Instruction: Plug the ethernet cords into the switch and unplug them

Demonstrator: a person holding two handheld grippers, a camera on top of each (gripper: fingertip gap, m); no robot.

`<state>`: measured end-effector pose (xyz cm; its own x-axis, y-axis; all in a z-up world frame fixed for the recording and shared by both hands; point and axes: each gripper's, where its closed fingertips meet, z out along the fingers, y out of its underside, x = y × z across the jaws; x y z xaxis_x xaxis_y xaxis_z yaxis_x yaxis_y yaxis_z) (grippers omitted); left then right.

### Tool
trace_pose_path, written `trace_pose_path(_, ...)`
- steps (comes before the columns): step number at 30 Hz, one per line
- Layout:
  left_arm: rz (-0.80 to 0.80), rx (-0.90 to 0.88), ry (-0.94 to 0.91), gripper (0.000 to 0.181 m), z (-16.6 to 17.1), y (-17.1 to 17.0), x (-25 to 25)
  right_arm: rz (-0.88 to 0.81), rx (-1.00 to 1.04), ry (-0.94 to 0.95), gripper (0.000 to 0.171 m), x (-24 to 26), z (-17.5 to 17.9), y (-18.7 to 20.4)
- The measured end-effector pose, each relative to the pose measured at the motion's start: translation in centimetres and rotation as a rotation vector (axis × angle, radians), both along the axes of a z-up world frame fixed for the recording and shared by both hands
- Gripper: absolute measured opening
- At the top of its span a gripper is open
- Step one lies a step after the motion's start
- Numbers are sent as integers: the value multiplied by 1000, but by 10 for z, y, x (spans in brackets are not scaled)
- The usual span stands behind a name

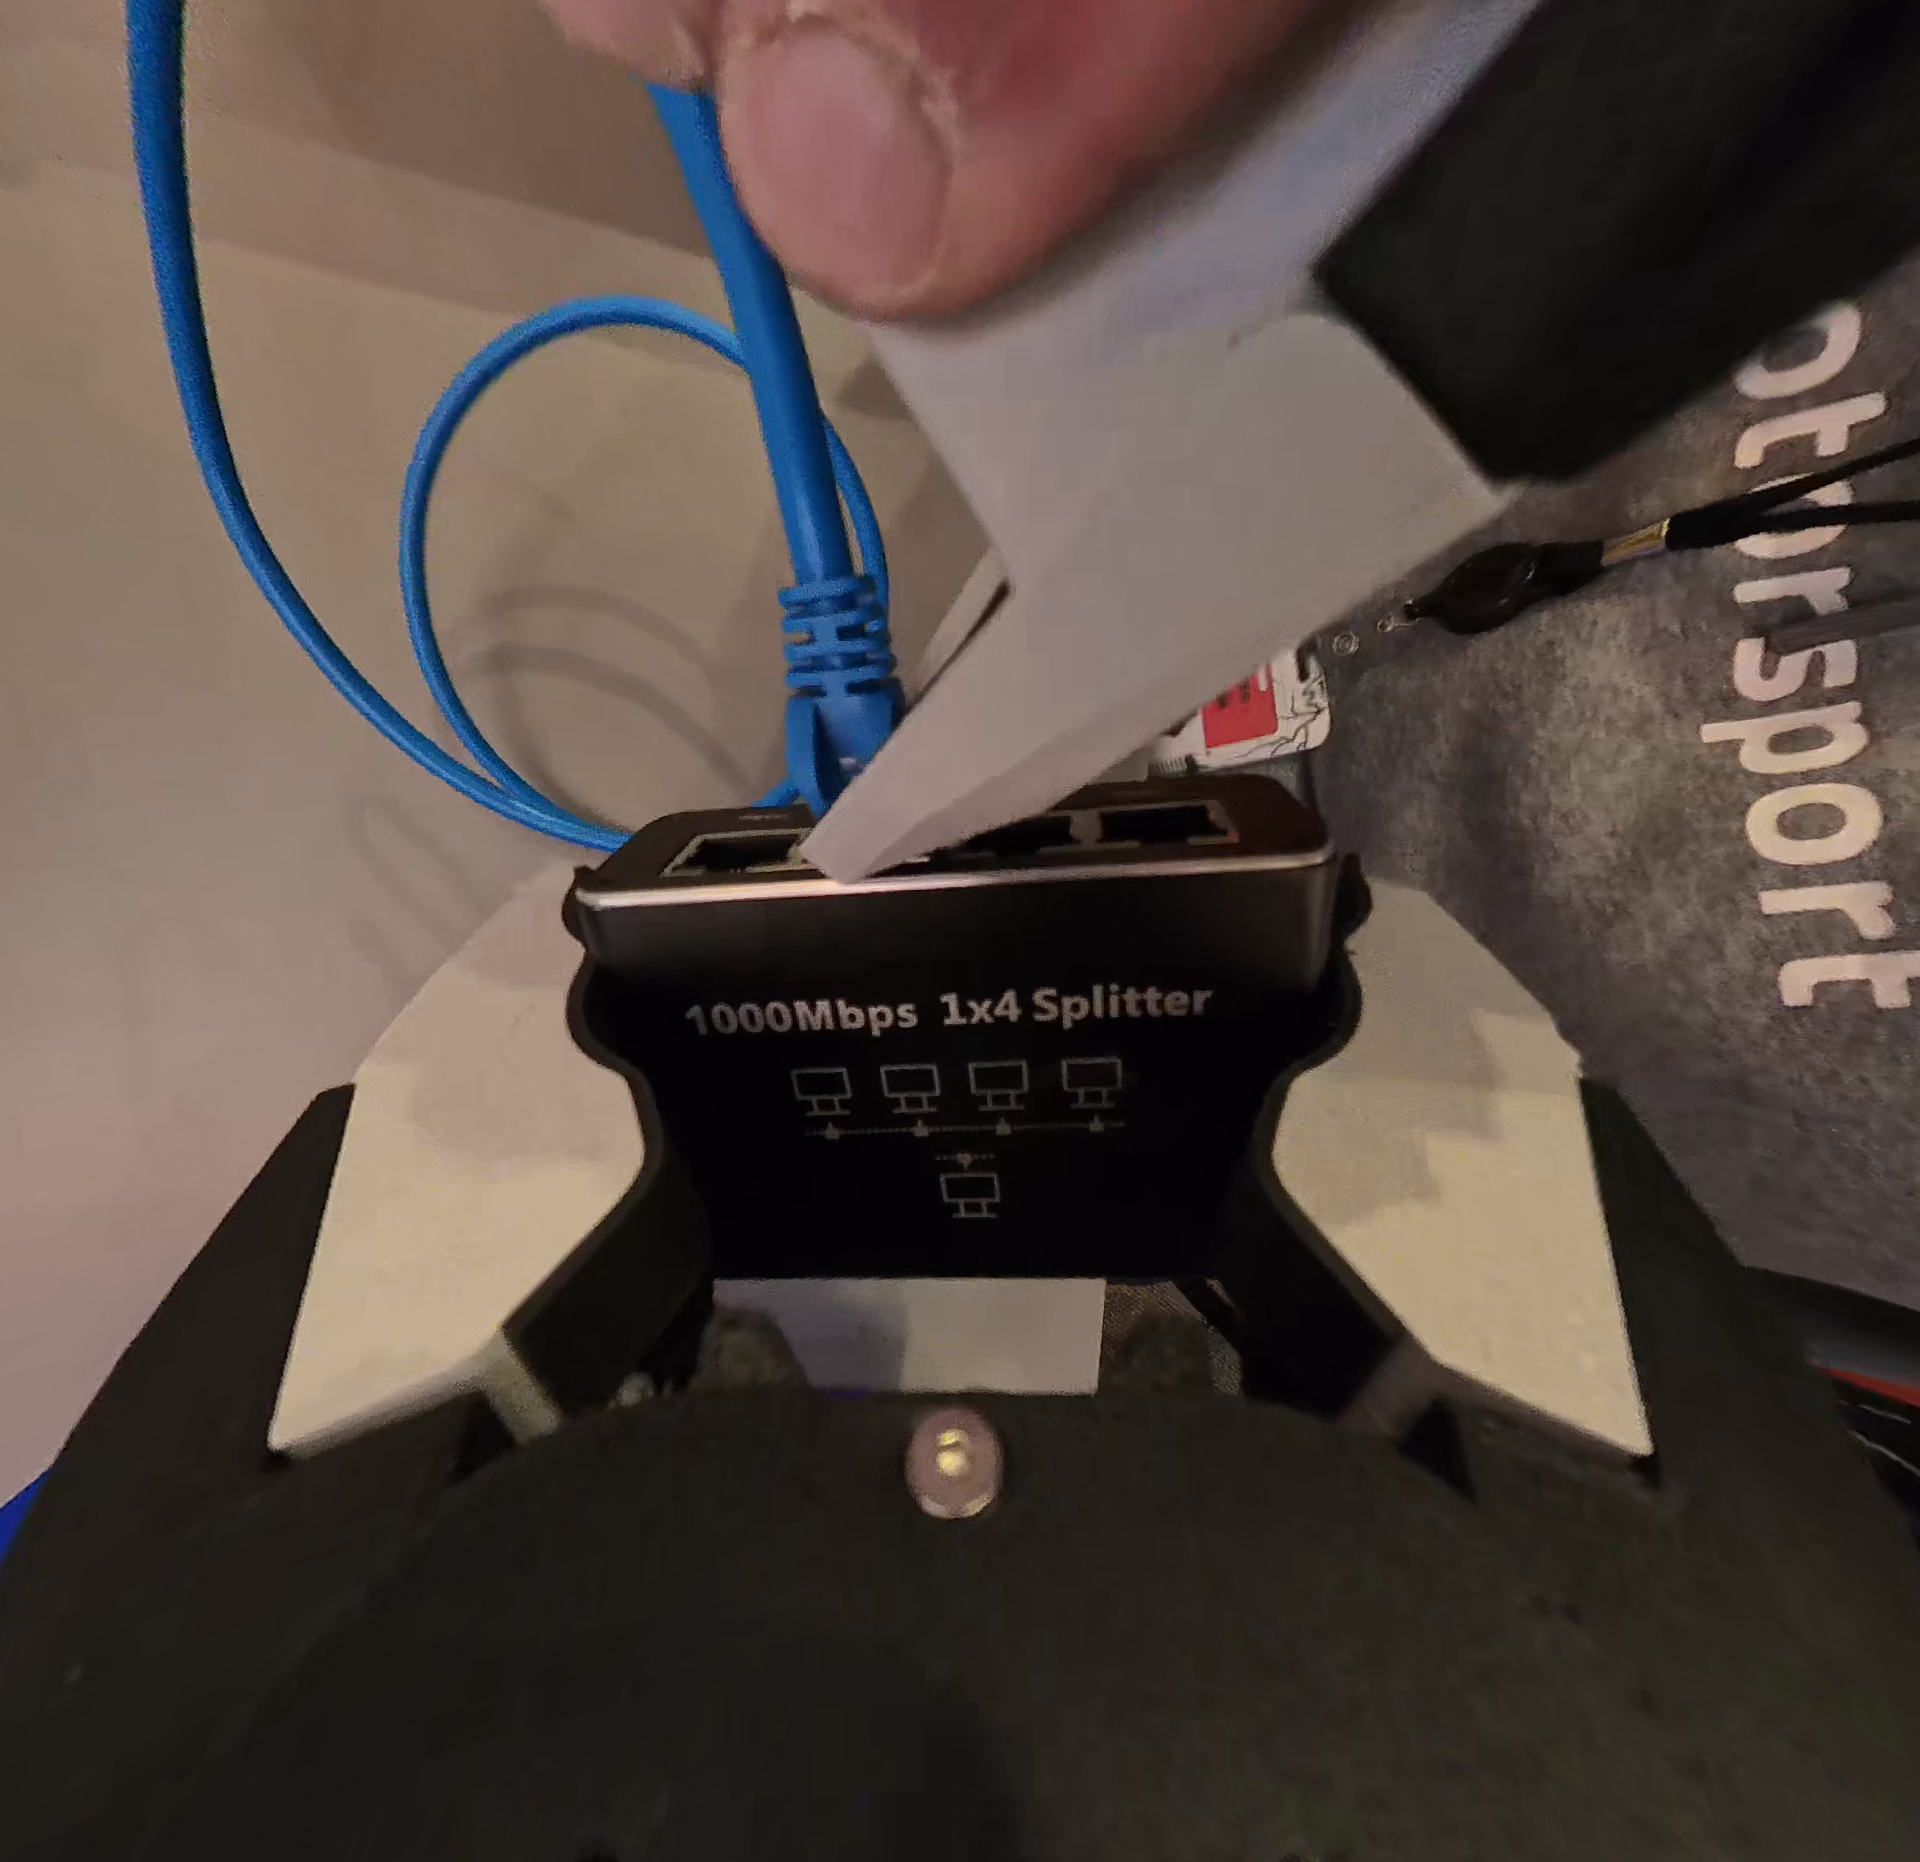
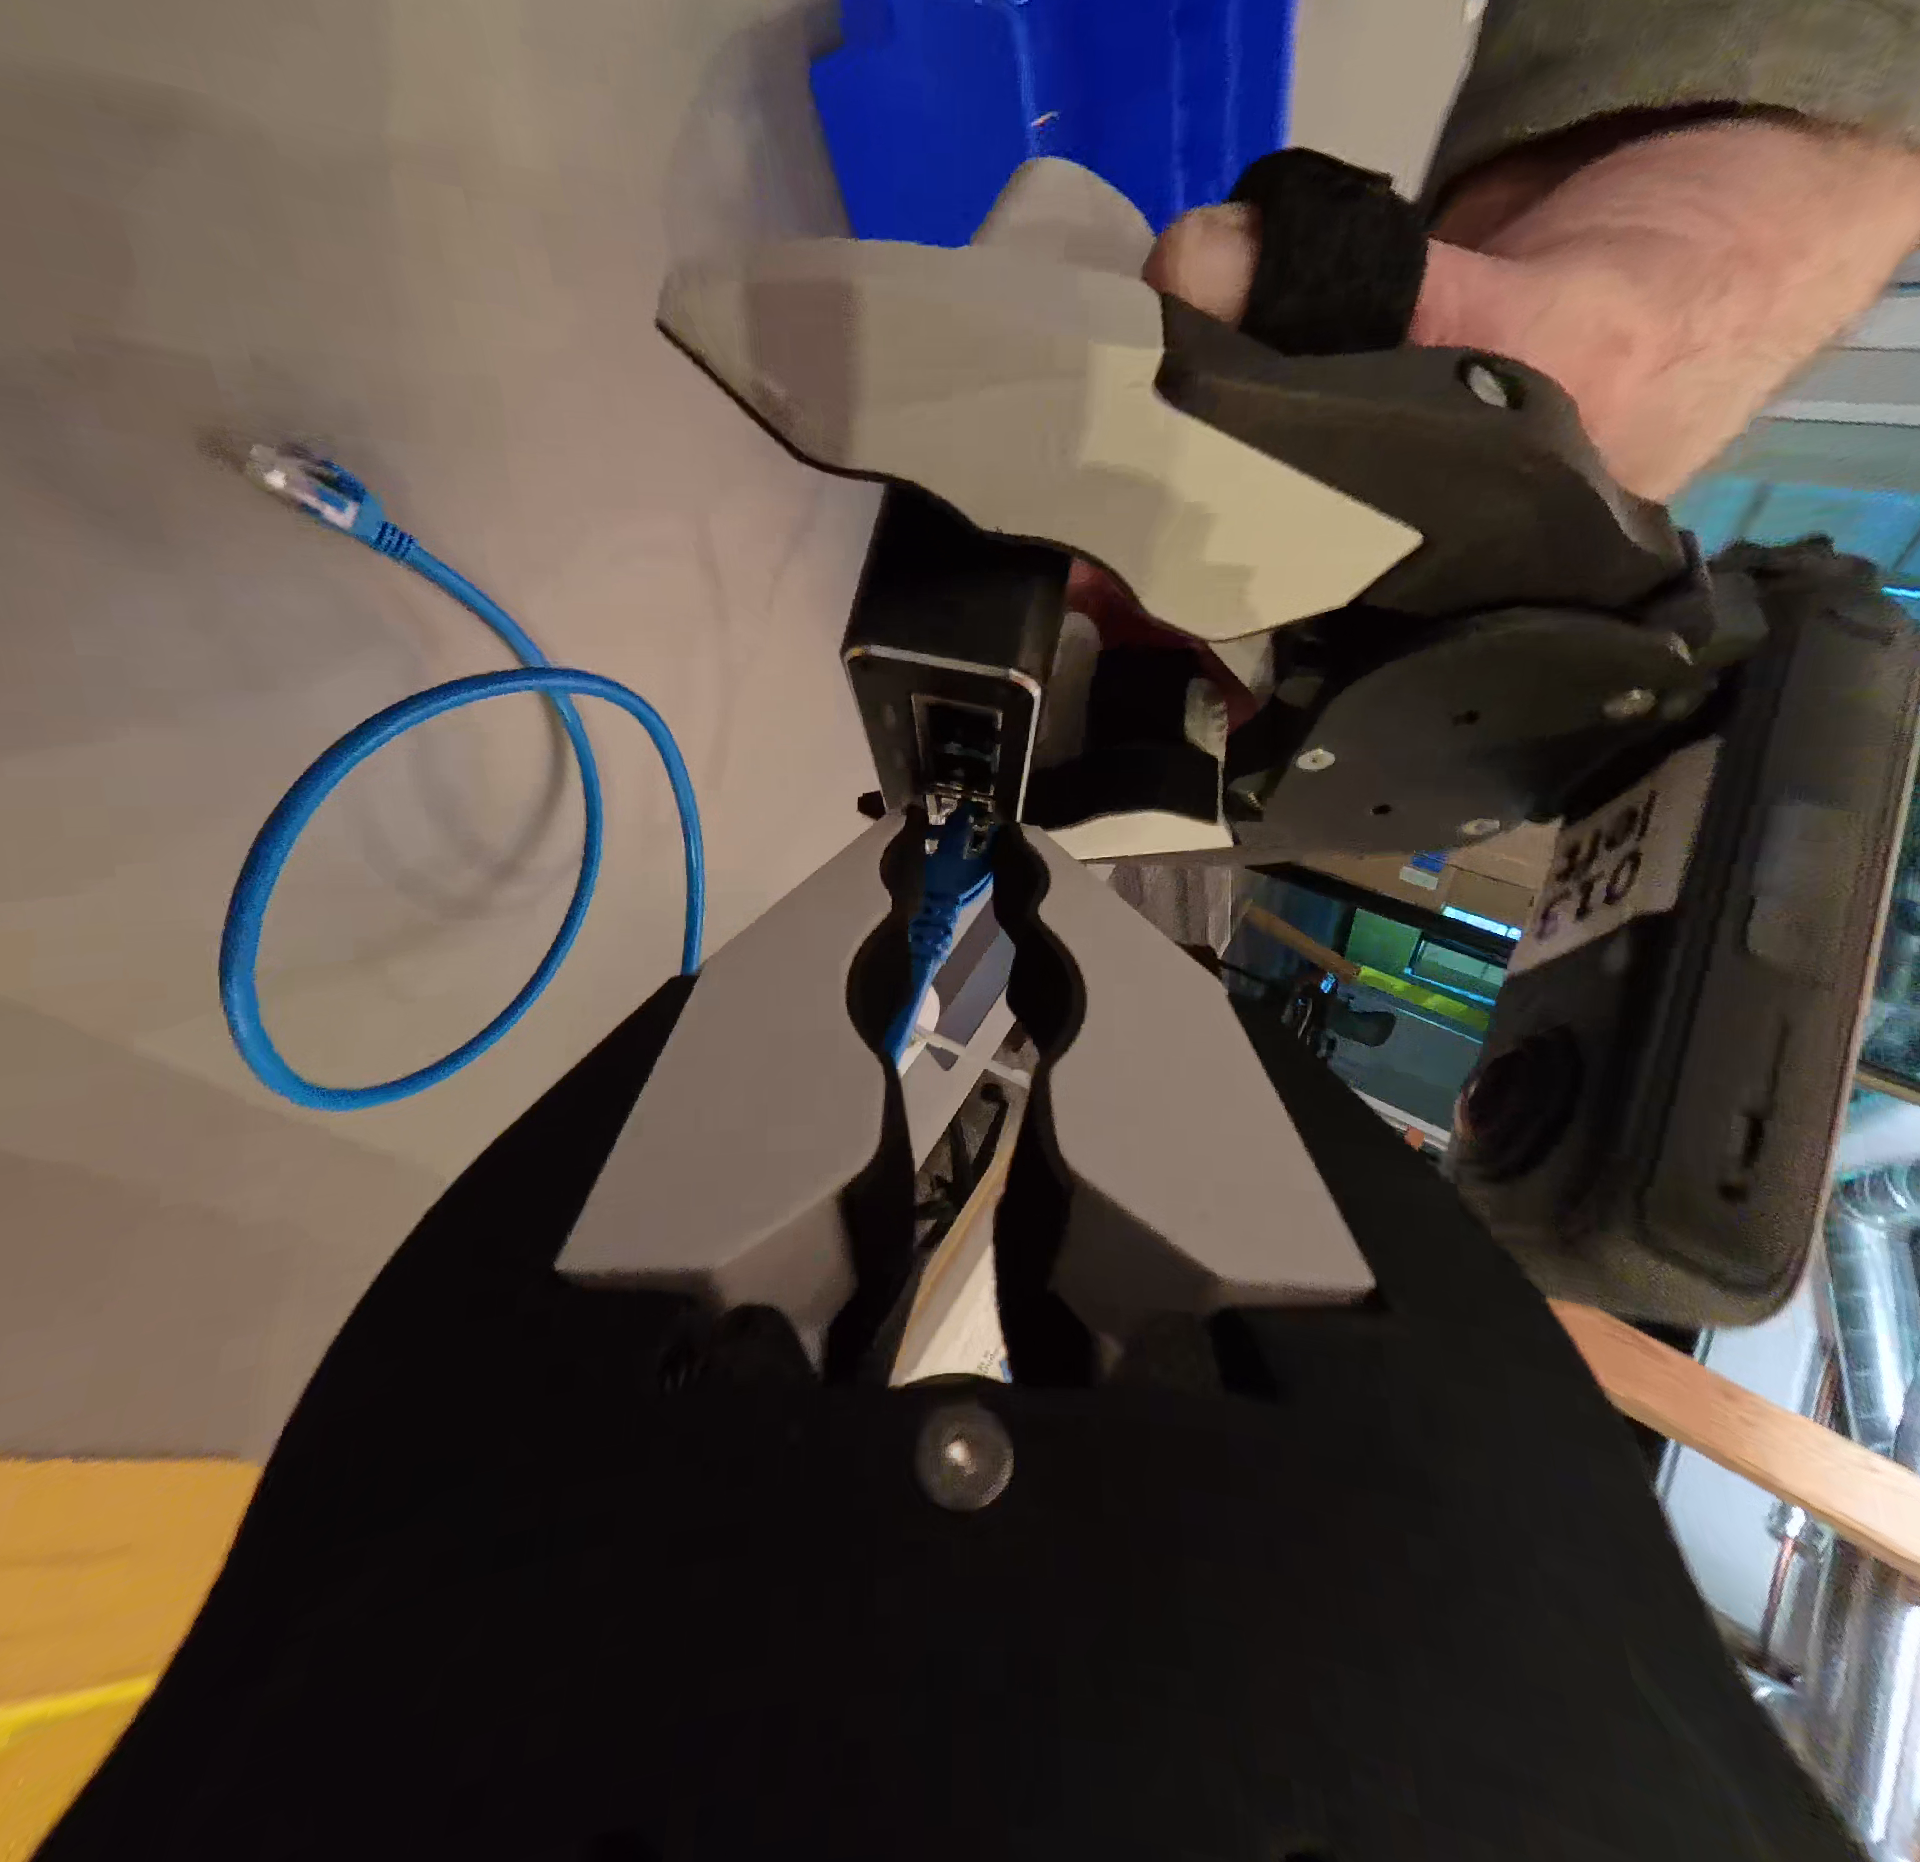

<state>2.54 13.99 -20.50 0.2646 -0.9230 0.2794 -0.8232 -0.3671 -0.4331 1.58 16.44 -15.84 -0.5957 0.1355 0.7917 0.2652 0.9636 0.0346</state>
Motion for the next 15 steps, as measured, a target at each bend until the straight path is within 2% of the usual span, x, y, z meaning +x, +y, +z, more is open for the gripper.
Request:
trace_pose_path(10, -85, -37, 22, 127, -12, -15, 1, 54, -29, -185, 8, 8, -15, -13)
trace_pose_path(15, -55, -29, 5, 126, -13, -11, -1, 7, -120, -139, 9, 13, -12, -6)
